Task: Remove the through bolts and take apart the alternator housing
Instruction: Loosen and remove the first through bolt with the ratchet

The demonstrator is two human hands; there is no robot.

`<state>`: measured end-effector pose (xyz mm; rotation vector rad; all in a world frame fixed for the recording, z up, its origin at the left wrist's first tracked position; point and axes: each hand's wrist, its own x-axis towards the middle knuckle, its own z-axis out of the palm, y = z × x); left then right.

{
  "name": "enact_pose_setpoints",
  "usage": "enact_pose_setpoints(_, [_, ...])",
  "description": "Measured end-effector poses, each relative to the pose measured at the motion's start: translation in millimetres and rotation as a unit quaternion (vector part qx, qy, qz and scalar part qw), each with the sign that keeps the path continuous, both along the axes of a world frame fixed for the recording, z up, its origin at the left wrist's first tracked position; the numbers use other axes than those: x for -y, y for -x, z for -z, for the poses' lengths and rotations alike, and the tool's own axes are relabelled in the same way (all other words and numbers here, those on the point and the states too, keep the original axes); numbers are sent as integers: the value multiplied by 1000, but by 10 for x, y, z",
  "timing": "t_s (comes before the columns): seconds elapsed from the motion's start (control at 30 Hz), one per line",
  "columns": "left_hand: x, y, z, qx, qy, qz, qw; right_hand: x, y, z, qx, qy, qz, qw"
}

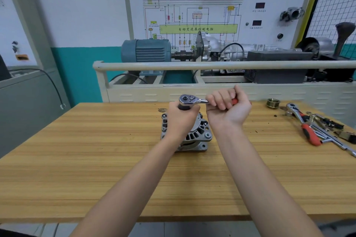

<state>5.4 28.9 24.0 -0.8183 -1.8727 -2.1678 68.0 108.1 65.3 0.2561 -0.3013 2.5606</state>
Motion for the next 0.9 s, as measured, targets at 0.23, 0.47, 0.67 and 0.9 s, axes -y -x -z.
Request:
enact_pose_setpoints(0.23, [168, 99, -29, -30, 97, 115, 988, -124, 40, -91, 13, -56, -86, 995])
enact_pose_setpoints(0.47, [321, 155, -186, -40, 188, 276, 942, -201, 245, -279, 57, -108, -194, 973])
enact_pose_setpoints(0.67, [60, 62, -26, 25, -13, 16, 999, 112, 6, 3, -23, -45, 19, 999])
enact_pose_setpoints(0.9, [234, 105, -70, -53, 114, 117, 985, -63, 91, -80, -17, -84, -84, 993])
